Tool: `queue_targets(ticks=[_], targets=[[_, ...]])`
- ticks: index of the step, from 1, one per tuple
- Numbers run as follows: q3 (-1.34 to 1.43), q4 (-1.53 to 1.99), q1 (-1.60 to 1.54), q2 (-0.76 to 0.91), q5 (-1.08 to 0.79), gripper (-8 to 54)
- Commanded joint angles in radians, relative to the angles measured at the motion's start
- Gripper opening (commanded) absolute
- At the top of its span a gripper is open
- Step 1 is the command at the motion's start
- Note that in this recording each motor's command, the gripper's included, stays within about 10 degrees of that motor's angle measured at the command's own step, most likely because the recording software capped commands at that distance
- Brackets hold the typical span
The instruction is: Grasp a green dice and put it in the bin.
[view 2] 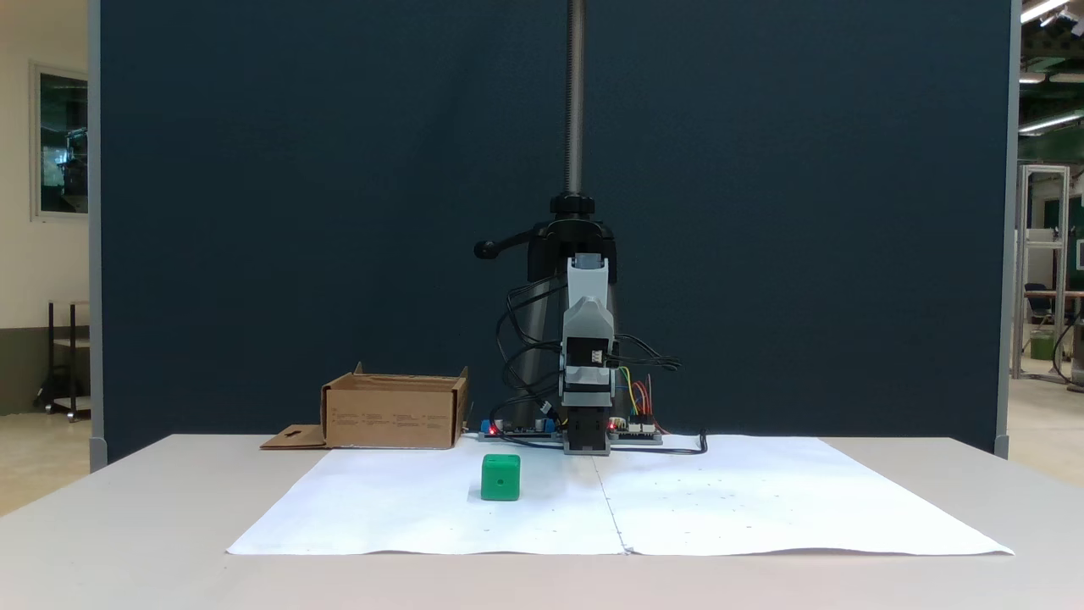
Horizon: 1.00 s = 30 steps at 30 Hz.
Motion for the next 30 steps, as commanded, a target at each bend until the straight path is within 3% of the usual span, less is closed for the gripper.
queue_targets(ticks=[1, 14, 21, 30], targets=[[-0.049, 0.094, 0.002, 0.104, -0.11, 39.7], [-0.436, 0.966, 0.018, 0.104, -0.115, 40.5], [-0.841, 1.508, 0.038, 0.1, -0.104, 44.2], [-1.112, 1.962, 0.038, -0.052, -0.095, 44.0]])
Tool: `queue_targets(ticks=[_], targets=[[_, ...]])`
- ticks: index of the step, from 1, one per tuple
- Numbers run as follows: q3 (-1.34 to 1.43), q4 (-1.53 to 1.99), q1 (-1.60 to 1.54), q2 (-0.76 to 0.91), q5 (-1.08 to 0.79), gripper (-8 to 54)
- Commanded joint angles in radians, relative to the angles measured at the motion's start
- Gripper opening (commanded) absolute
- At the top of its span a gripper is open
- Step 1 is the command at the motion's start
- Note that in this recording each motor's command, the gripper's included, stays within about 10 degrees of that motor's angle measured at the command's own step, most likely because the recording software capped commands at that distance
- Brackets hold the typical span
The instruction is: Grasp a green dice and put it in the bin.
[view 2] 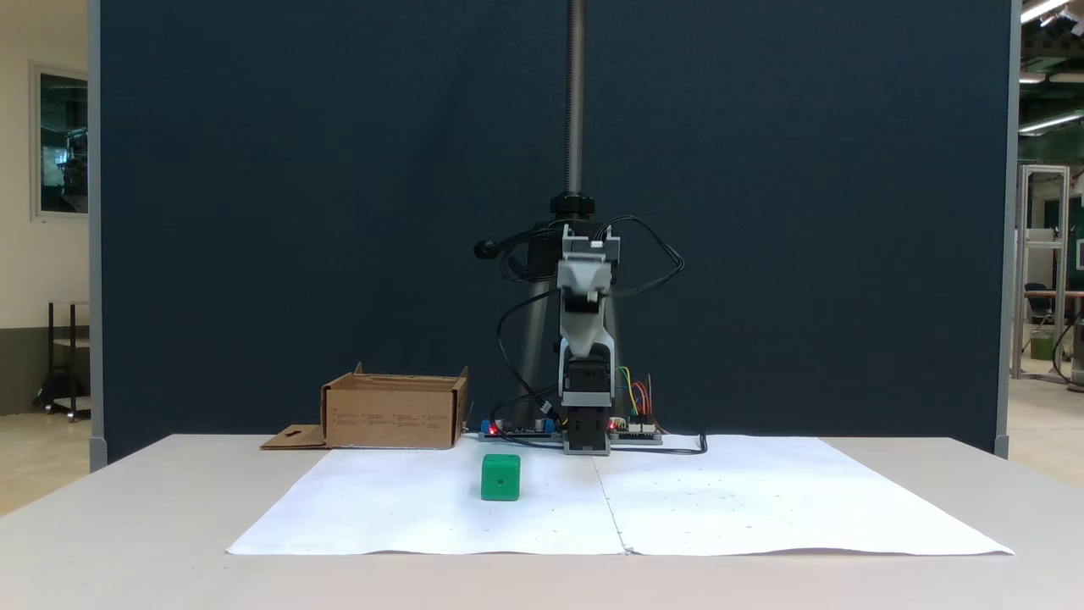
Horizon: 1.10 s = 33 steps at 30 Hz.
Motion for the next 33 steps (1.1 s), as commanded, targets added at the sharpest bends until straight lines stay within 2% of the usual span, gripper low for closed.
queue_targets(ticks=[1, 6, 17, 33], targets=[[-0.103, 0.161, 0.012, -0.034, -0.054, 44.0], [-0.255, 0.417, 0.097, -0.17, -0.081, 43.9], [-0.4, 0.425, 0.376, -0.41, -0.347, 44.0], [-0.454, 0.433, 0.712, -0.557, -0.488, 44.4]])
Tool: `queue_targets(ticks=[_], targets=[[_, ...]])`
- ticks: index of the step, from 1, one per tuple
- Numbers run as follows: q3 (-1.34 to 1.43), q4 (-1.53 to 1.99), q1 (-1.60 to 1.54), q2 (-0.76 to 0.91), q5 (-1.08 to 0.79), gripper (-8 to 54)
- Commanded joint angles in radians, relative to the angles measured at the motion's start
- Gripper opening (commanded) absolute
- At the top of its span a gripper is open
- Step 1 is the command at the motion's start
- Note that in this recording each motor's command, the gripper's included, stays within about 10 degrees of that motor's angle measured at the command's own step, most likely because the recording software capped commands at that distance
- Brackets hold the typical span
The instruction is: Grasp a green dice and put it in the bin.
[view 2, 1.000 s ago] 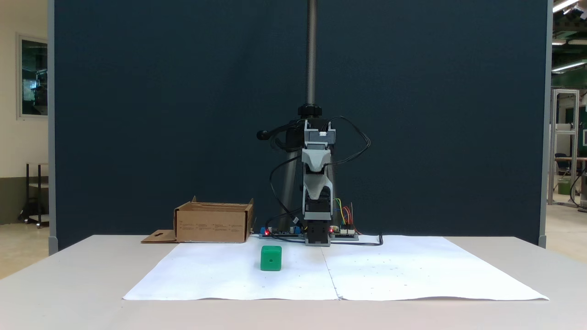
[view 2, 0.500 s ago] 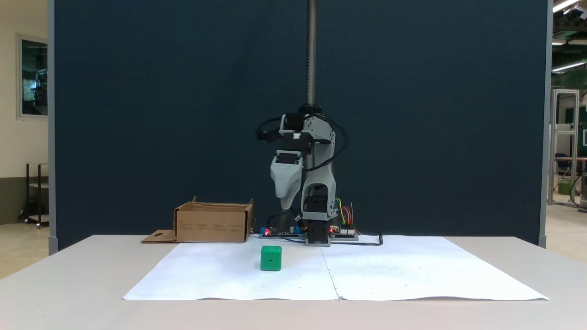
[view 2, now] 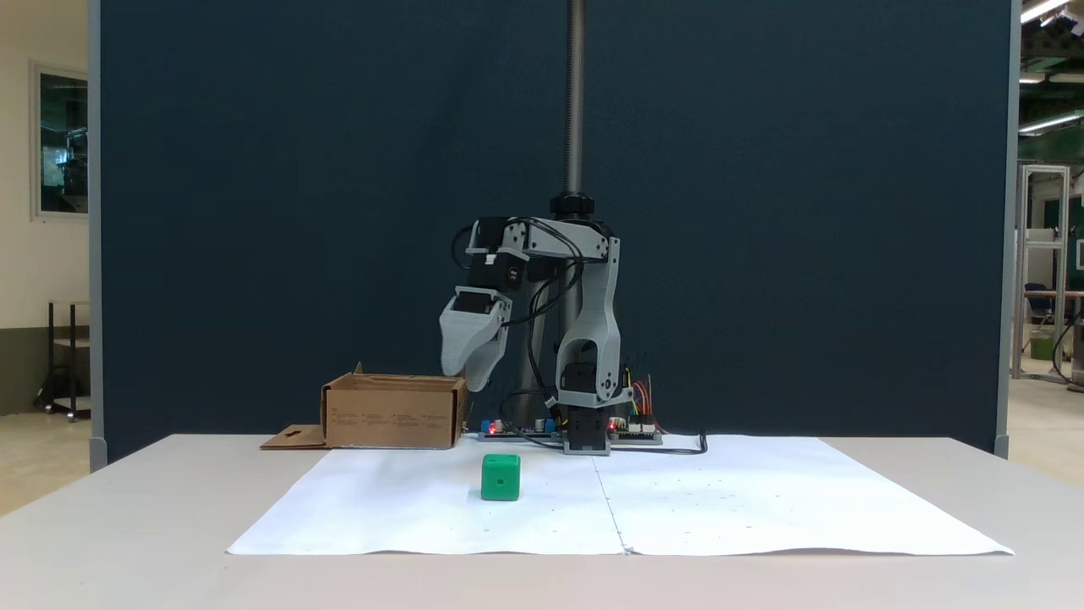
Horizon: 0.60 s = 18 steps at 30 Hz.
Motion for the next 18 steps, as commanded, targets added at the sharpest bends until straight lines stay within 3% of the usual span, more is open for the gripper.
queue_targets(ticks=[1, 18], targets=[[-0.04, 0.032, 0.04, -0.002, -0.104, 44.5], [-0.041, -0.087, 0.012, -0.04, -0.207, 47.7]])
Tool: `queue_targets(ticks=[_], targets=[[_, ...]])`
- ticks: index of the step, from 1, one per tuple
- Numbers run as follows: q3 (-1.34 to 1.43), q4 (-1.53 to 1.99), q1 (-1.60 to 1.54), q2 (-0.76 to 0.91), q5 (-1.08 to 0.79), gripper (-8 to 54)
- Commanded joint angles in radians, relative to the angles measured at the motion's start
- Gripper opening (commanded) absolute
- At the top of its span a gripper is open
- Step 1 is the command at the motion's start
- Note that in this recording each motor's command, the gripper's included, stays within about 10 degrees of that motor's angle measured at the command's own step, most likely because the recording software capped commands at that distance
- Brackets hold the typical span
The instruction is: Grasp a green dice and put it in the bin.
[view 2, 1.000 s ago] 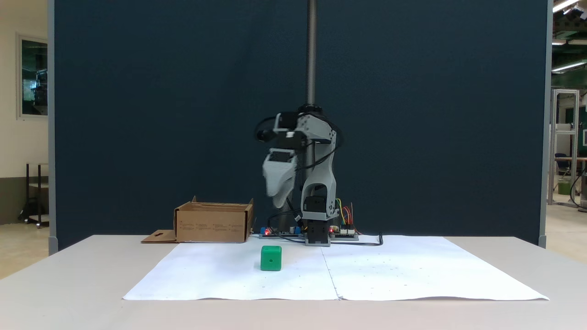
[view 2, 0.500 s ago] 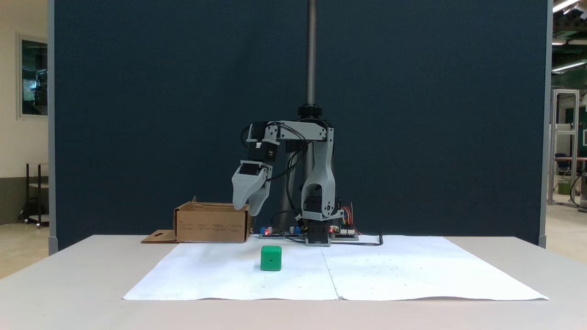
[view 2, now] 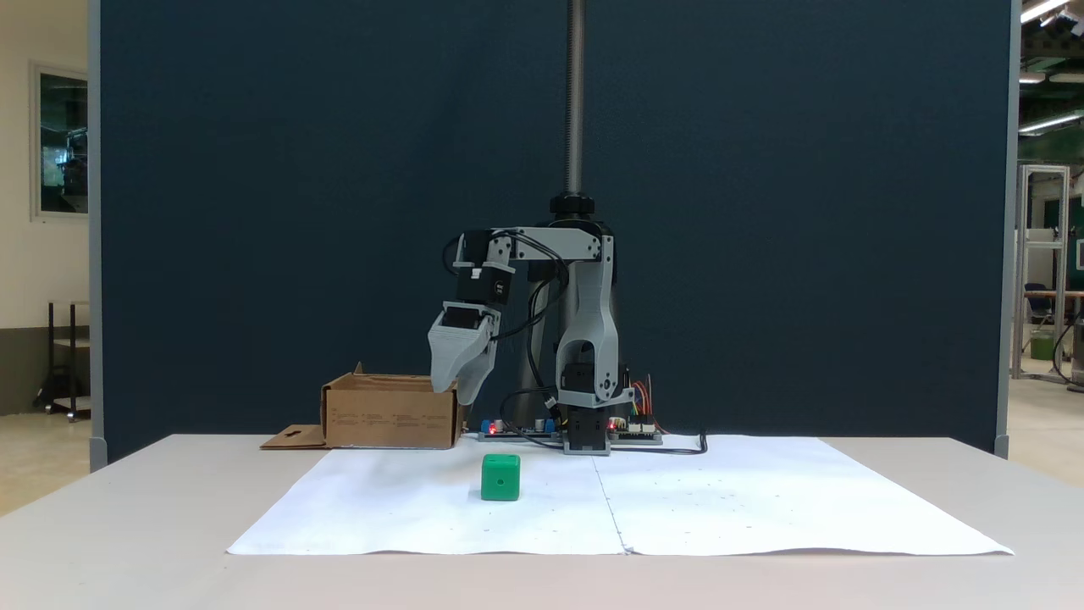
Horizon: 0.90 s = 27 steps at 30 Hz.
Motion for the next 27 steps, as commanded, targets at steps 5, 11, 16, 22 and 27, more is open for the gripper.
queue_targets(ticks=[5, 11, 16, 22, 27], targets=[[-0.034, -0.049, 0.003, 0.003, -0.248, 49.9], [0.035, -0.049, 0.005, 0.006, -0.267, 49.9], [0.038, -0.06, 0.011, 0.025, -0.267, 50.1], [0.04, -0.08, 0.003, 0.023, -0.278, 49.8], [0.04, -0.121, -0.025, 0.017, -0.272, 44.1]])
